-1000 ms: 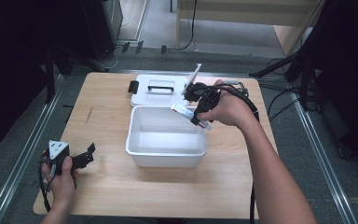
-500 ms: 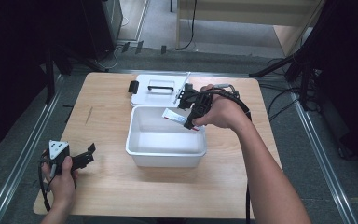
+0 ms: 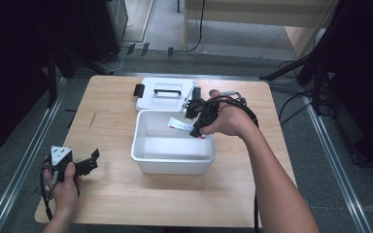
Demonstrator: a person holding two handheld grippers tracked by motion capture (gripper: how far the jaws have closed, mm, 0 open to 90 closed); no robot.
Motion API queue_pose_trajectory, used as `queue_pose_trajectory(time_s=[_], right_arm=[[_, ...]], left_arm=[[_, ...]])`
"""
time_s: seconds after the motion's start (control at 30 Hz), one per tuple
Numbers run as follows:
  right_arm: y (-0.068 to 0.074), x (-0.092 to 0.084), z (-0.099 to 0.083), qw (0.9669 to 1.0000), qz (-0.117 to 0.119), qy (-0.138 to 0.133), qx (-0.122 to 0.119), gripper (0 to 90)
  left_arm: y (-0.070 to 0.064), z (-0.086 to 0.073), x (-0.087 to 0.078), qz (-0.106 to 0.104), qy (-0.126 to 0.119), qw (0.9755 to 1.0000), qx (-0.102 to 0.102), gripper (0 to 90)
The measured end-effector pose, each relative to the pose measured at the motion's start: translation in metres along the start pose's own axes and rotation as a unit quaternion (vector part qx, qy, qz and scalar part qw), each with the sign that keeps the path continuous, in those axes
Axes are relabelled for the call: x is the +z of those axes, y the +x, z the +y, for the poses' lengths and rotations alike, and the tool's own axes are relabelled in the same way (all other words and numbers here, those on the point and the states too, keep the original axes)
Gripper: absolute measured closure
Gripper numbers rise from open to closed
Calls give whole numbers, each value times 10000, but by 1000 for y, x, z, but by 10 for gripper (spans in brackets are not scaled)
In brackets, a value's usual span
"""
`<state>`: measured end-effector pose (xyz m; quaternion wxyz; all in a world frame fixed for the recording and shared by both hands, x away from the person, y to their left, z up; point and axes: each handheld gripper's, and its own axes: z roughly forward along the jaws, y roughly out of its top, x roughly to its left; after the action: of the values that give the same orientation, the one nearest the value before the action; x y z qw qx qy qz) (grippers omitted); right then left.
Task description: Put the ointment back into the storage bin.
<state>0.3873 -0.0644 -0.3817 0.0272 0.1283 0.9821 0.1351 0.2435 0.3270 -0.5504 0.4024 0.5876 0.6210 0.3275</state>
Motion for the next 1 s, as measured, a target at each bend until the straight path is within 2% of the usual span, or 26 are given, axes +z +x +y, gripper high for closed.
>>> queue_pose_trajectory(time_s=[0.43,0.73,0.8,1.0], right_arm=[[2,22,0,9996,90,221,-120,720],[4,35,-1,9994,115,327,-41,720],[6,40,-1,9989,131,442,-55,721],[9,48,0,9984,128,556,-58,720]], left_arm=[[0,0,0,-8,-6,10000,-16,2],[0,0,0,-17,11,10000,3,3],[0,0,0,-16,6,10000,3,3],[0,0,0,-13,5,10000,3,3]])
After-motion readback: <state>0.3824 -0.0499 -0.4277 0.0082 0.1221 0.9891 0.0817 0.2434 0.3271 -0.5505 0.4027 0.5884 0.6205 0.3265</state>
